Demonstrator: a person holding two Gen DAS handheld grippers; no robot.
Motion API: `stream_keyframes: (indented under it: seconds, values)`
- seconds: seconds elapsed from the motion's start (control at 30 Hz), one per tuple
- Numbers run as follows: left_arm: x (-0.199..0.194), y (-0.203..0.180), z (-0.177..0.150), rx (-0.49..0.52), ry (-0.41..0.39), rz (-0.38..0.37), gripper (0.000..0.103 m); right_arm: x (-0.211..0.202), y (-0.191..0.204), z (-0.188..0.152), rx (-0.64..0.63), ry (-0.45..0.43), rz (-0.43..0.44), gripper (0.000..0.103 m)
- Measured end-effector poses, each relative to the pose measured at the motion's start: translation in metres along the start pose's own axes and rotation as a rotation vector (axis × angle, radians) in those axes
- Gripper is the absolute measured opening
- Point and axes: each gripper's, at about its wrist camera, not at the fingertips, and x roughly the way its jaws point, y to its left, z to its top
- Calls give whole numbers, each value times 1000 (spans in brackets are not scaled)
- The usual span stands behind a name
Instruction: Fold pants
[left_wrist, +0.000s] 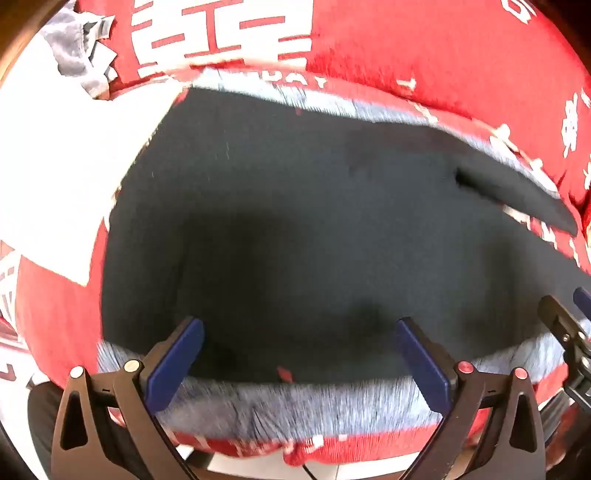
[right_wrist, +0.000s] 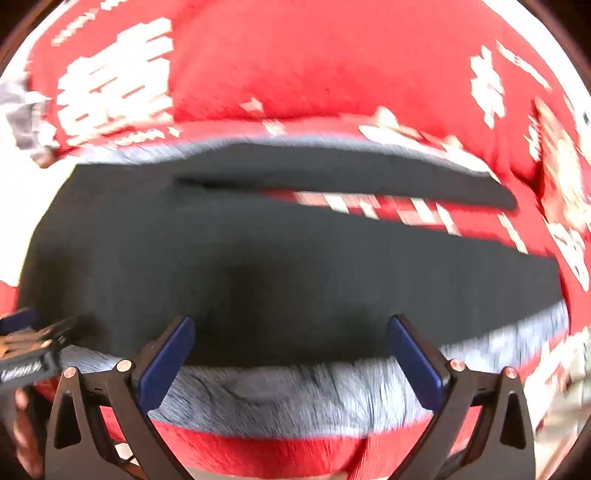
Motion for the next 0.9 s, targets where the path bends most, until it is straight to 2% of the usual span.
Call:
stream_keyframes:
  seconds: [0.1,0.2,0.23,0.3,0.4,0.53,0.6,0.7,0.73,0.77,0.8,0.83,0.87,0.9]
  values:
    - [7,0,29,18,25,0,103,15,2,45,-82,21,150,103]
    - [24,1,48,37,49,9,103,45,15,94,-200,72,242,103]
    - [25,5,47,20,71,2,103,54,21,105,-247,74,260,103]
    - [32,4,53,12,64,-4,103,78,44,130,-366,84,295,103]
    - [35,-5,54,51,56,-13,103,123,75,162,-516,135,333,103]
    - [46,-6,52,75,96,-1,103,175,107,190,-620,204,444,103]
    - [46,-6,52,76,82,-6,103,198,117,196,-659,245,494,103]
    - [45,-7,54,80,78,-24,103,228,130,197,-718,296,505,102]
    - [44,-9,59,79,83,-36,103,232,133,195,-735,281,520,102]
    - [43,-10,60,85,73,-33,103,231,136,195,-755,256,543,96]
    - [41,-10,61,81,63,-50,103,229,139,194,-770,254,577,73]
    - [42,-6,66,64,69,-75,103,226,142,194,-774,272,638,56]
    - [43,-2,71,44,80,-99,103,224,145,192,-778,300,656,30]
    - [44,3,78,20,95,-127,103,221,148,190,-797,290,636,25]
